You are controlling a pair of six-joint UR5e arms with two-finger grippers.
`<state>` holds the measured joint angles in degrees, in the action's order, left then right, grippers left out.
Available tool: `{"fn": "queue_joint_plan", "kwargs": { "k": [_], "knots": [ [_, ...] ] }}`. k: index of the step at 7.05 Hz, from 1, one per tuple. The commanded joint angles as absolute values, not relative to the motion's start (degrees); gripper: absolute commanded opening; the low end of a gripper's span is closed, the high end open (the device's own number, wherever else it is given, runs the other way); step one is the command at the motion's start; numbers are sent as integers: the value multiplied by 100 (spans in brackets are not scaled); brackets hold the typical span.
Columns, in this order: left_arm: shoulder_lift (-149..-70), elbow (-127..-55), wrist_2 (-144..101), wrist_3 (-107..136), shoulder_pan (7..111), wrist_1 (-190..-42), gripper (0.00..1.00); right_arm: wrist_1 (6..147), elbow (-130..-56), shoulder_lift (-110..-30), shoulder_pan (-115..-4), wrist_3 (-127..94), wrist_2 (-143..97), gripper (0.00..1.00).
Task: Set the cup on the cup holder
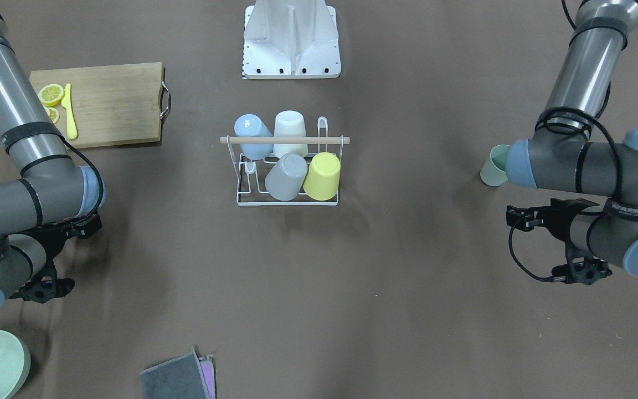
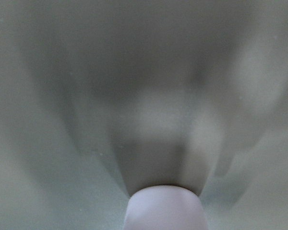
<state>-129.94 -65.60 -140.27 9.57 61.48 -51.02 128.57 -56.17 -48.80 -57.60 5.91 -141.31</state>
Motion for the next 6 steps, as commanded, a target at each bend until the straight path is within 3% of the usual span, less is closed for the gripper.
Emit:
{"fn": "queue_joint_plan", "kwargs": {
  "k": [1,3,5,6],
  "knots": [
    [-12938,-6635,-14010,670,5916,-4521,97,12937,-5590,-4887,-5713,686,-14159,92],
    [-12736,-6671,-13966,580,5714,-4447,97,12937,-5511,-4922,-5643,686,-14177,86],
    [-12735,-6732,-13913,580,5652,-4447,97,12946,-5467,-4957,-5581,694,-14185,72],
    [-12727,-6741,-13913,571,5634,-4447,97,12946,-5458,-4957,-5581,694,-14194,53]
  ]
}}
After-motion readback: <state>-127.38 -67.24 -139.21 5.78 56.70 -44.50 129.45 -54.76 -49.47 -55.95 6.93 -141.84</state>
